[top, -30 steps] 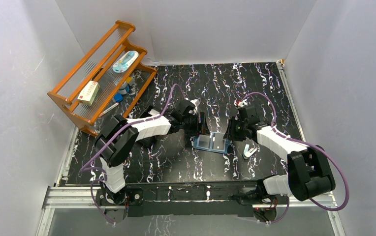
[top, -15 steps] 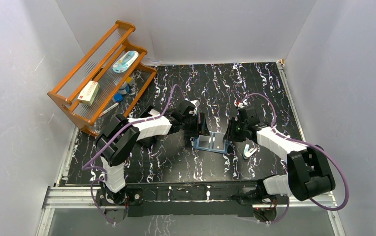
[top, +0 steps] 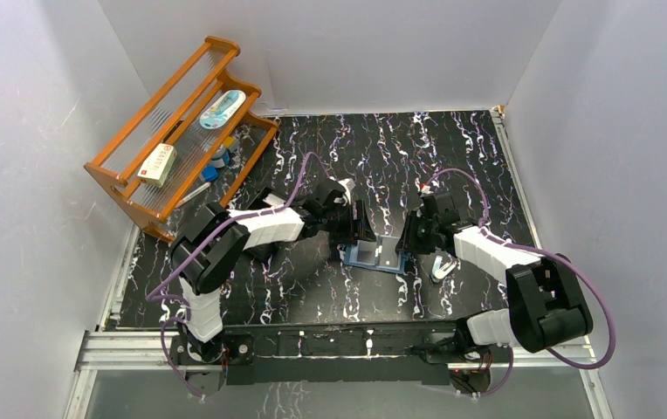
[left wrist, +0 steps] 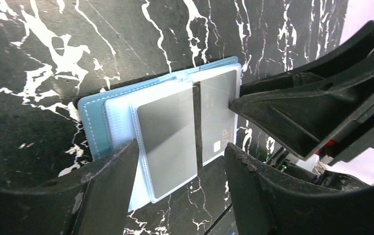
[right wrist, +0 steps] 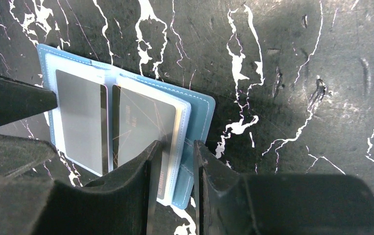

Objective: Put the credit cards into the card holder
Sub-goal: Turn over the card slot in the card holder.

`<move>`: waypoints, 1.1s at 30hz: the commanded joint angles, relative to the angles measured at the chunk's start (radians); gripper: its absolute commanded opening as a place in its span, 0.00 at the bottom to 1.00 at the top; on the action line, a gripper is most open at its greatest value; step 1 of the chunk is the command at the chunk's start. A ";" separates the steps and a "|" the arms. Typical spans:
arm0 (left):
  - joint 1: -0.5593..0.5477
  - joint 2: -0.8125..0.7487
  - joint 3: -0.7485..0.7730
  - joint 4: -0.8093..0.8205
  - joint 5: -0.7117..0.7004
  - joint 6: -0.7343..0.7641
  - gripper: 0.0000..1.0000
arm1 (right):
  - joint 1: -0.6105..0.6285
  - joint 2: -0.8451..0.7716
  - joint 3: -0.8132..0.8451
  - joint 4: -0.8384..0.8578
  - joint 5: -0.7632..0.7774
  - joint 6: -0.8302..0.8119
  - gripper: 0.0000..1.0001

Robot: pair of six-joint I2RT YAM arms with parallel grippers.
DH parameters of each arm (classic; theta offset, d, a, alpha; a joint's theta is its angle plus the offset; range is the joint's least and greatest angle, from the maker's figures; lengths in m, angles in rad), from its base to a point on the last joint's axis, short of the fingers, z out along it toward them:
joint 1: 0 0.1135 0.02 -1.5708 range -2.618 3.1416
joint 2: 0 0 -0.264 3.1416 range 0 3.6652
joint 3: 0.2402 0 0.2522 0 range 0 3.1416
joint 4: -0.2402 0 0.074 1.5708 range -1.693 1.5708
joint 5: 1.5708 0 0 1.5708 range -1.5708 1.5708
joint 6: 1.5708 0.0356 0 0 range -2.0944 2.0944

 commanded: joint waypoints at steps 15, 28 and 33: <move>-0.007 -0.030 -0.051 0.312 0.197 -0.169 0.63 | 0.006 0.011 -0.029 0.069 -0.043 0.017 0.38; -0.053 -0.019 0.002 0.324 0.218 -0.181 0.63 | 0.002 -0.010 0.054 -0.050 0.103 -0.030 0.40; -0.053 -0.041 0.014 0.260 0.192 -0.136 0.63 | -0.007 -0.064 0.121 -0.144 0.167 -0.047 0.42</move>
